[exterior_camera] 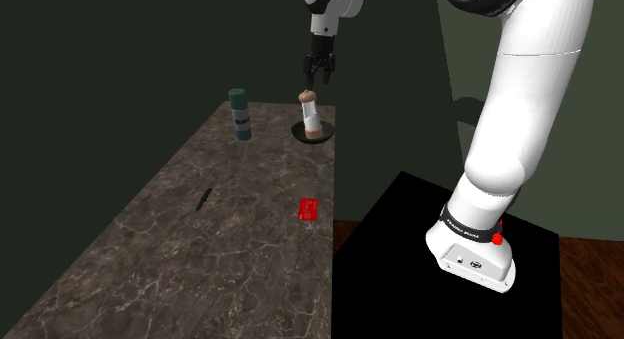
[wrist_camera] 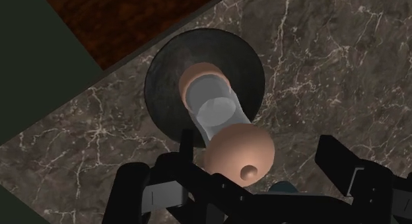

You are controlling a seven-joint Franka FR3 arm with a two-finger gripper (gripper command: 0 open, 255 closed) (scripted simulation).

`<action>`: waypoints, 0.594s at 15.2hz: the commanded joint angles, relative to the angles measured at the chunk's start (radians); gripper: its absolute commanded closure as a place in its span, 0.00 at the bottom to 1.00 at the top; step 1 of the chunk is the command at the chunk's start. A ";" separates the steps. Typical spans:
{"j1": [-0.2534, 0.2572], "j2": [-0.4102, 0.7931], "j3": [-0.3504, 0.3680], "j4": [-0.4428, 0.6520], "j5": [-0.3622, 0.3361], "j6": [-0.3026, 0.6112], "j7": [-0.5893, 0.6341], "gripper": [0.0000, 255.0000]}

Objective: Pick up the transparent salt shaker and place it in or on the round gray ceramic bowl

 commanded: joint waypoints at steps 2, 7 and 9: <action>-0.007 -0.009 -0.005 0.072 -0.005 -0.082 0.003 0.00; -0.007 -0.009 -0.005 0.072 -0.005 -0.082 0.003 0.00; -0.007 -0.009 -0.005 0.072 -0.005 -0.082 0.003 0.00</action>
